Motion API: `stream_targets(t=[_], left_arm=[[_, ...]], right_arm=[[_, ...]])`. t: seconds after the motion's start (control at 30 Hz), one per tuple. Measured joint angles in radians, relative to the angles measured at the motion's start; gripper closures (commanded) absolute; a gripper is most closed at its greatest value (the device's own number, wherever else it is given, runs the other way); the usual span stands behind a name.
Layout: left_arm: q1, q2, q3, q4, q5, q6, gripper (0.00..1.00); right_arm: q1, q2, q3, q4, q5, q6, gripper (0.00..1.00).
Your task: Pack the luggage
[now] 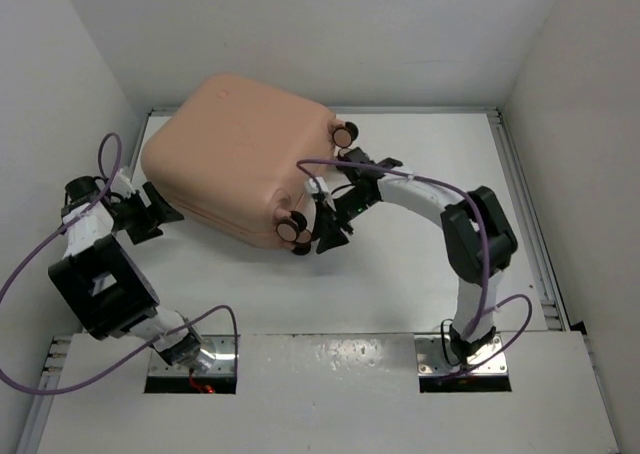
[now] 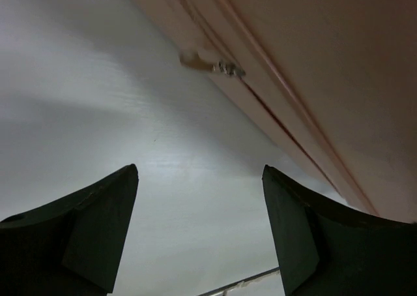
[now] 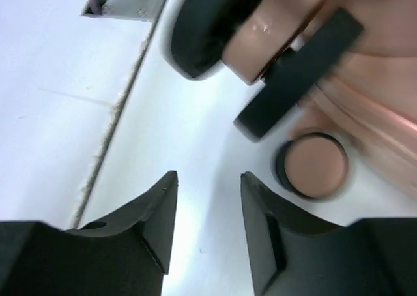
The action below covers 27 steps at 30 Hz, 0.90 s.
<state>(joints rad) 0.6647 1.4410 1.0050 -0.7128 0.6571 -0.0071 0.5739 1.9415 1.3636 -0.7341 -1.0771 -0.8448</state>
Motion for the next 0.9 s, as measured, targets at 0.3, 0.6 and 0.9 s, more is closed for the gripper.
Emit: stream_targets(t=[0.3, 0.6, 0.9], left_arm=[[-0.131, 0.237, 0.099, 0.223, 0.017, -0.222, 0.19], [-0.267, 0.506, 0.37, 0.488, -0.061, -0.312, 0.19], [-0.335, 0.536, 0.423, 0.466, -0.125, -0.228, 0.19]], right_arm=[[-0.332, -0.367, -0.426, 0.796, 0.206, 0.551, 0.43], [-0.468, -0.119, -0.095, 1.201, 0.842, 0.962, 0.36], [-0.497, 0.305, 0.193, 1.133, 0.856, 1.066, 0.52]])
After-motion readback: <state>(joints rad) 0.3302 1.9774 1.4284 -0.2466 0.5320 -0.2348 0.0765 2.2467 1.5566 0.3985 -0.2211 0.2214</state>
